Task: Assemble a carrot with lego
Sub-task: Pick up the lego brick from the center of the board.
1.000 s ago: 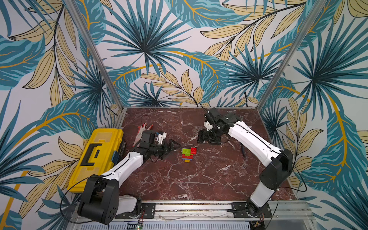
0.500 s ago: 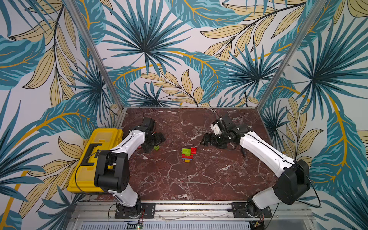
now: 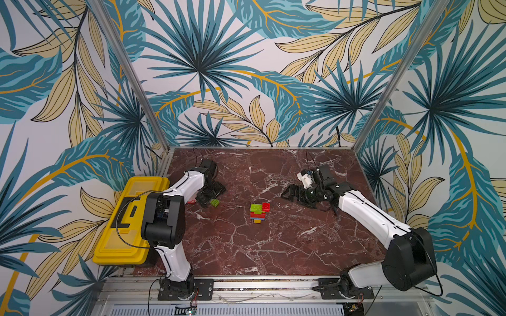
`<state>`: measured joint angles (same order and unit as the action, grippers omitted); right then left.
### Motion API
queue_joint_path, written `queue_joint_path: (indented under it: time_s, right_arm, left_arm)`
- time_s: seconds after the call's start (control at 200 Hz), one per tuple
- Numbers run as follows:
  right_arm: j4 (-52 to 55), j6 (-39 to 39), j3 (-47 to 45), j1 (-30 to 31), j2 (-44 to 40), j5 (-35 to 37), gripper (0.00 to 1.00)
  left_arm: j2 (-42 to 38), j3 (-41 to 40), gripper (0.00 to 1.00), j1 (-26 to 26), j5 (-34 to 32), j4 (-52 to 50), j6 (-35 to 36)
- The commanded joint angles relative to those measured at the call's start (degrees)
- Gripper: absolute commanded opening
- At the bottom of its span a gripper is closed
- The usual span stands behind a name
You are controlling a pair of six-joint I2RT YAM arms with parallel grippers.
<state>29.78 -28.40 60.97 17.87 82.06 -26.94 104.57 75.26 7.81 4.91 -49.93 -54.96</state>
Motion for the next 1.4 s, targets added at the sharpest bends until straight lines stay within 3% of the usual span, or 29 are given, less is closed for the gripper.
queue_joint_path:
  time_s: [0.0,0.08,0.436,0.836,0.921,1.146,1.272,1.392]
  right_arm:
    - [-2.09,0.98,-1.88,-1.13,-1.53,-2.67,0.99]
    - [-2.11,1.32,-2.42,-2.03,-1.86,-3.05,0.99]
    - [-2.92,1.51,-4.4,-3.98,-1.54,-4.79,0.99]
    - [-3.59,1.21,-4.83,-4.6,-0.55,-5.67,0.99]
    - [-3.63,1.24,-4.82,-4.6,-0.33,-5.98,0.98]
    - [-3.59,1.47,-4.81,-4.6,-0.58,-6.78,0.98]
    - [-4.4,1.93,-4.81,-4.6,-1.18,-10.17,0.97]
    - [-9.59,-0.75,-6.37,-4.6,-1.56,-18.26,0.92]
  left_arm:
    - [1.87,1.36,0.8,0.06,-1.0,-1.05,-1.8]
    - [2.6,1.38,0.75,0.08,-1.4,-0.98,-2.32]
    - [6.97,4.42,0.74,0.09,-1.98,-1.02,-2.7]
    - [7.48,4.63,0.61,0.01,-2.4,-1.04,-2.3]
    - [7.73,4.78,0.51,0.01,-2.13,-0.97,-2.12]
    - [8.3,4.74,0.41,-0.01,-1.53,-1.04,-1.33]
    - [7.69,4.89,0.35,-0.07,-0.11,-1.15,0.5]
    - [6.24,5.59,0.33,0.01,2.54,-3.14,3.93]
